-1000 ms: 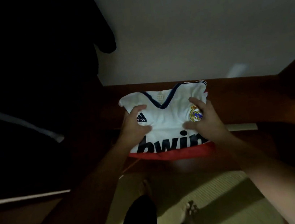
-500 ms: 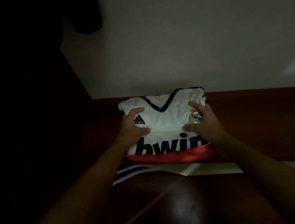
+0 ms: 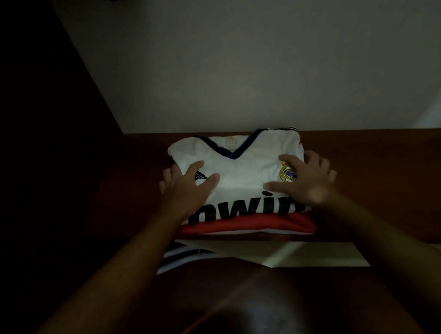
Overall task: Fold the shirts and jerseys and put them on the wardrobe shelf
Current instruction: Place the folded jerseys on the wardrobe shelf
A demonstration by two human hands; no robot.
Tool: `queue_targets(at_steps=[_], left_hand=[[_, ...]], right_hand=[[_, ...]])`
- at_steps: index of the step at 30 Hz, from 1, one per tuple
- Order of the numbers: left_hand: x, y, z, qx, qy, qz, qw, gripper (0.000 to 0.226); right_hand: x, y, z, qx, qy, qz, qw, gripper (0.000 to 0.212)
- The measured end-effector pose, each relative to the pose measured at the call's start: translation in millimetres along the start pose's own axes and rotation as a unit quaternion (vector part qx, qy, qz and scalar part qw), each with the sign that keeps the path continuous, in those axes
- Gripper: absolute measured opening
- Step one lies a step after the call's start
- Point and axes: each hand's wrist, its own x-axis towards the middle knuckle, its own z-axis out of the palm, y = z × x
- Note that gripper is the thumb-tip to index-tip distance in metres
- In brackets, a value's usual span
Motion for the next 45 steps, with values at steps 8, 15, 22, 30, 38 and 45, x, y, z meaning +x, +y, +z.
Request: queue_targets(at_steps=[8, 15, 22, 30, 38, 45], left_hand=[[-6.4, 3.8, 15.5, 0.209, 0.156, 0.094, 0.961, 0.059], [0.4, 14.9, 5.0, -0.035, 0.052, -0.026, 0.998, 0.053], [7.7, 12.5, -6.1, -0.155, -0.02, -0.065, 0.986, 0.052], [-1.1, 17.2, -1.2, -0.194, -0.012, -0.056, 0.979, 0.059], [-10.4, 27.4, 5.3, -0.195, 0.046, -0.014, 0.98, 0.074], [-7.1, 54.8, -5.2, -0.291, 0.061, 0.043, 0.954, 0.08]], right_hand=[[-8.6, -12.6, 2.9, -0.177, 0.058, -0.031, 0.982, 0.093], [-6.6, -16.1, -0.2, -0.118, 0.015, -0.036, 0.992, 0.086], [-8.1, -25.6, 2.5, -0.068, 0.054, -0.058, 0.995, 0.07], [8.2, -8.7, 1.9, 0.14, -0.028, -0.039, 0.989, 0.094], [3.1, -0.7, 3.9, 0.202, 0.025, -0.082, 0.976, 0.092], [-1.9, 17.9, -9.3, 0.303, 0.09, -0.102, 0.943, 0.09]])
